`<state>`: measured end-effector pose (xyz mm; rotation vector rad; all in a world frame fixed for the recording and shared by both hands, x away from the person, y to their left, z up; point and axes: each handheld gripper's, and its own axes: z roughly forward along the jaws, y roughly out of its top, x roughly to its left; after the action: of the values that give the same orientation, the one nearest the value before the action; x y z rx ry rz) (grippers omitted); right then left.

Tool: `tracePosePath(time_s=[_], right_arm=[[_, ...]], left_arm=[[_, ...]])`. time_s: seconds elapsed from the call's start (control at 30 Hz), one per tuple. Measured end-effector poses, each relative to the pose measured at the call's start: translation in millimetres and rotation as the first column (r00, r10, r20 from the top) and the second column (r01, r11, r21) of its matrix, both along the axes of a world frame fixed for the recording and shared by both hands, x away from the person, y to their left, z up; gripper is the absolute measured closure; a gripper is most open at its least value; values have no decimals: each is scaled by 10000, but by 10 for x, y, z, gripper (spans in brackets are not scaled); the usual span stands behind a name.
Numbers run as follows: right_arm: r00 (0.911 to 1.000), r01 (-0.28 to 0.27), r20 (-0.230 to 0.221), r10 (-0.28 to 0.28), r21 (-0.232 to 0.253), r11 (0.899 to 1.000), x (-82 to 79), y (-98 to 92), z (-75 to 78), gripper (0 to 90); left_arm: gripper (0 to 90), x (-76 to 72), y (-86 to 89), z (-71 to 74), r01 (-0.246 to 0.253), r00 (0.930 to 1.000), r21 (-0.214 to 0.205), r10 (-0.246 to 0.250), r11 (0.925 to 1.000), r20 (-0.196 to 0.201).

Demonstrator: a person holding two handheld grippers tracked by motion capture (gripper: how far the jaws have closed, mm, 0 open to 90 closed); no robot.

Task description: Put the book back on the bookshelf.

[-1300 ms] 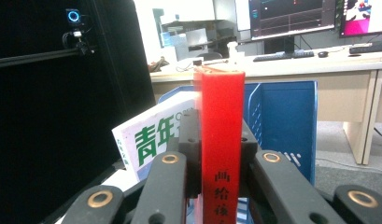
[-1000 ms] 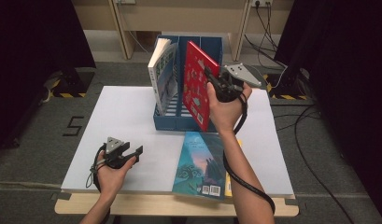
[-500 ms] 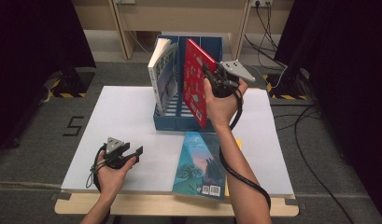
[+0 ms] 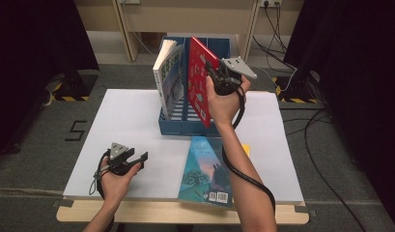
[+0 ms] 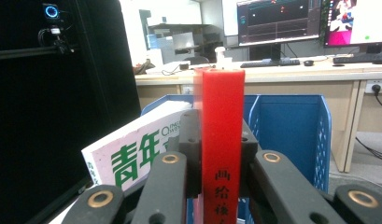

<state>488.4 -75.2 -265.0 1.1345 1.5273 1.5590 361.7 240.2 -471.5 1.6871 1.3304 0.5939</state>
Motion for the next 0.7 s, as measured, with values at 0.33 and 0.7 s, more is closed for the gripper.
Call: tracePosePath(time_s=[0.33, 0.7], right_arm=[[9999, 164, 26, -164, -12, 9999, 105, 38, -16, 803], [9997, 225, 88, -224, -80, 9997, 200, 73, -43, 803]], left_arm=[[395, 0, 3, -17, -47, 10000, 13, 48, 10000, -40], [395, -1, -6, -29, -4, 10000, 30, 4, 10000, -66]])
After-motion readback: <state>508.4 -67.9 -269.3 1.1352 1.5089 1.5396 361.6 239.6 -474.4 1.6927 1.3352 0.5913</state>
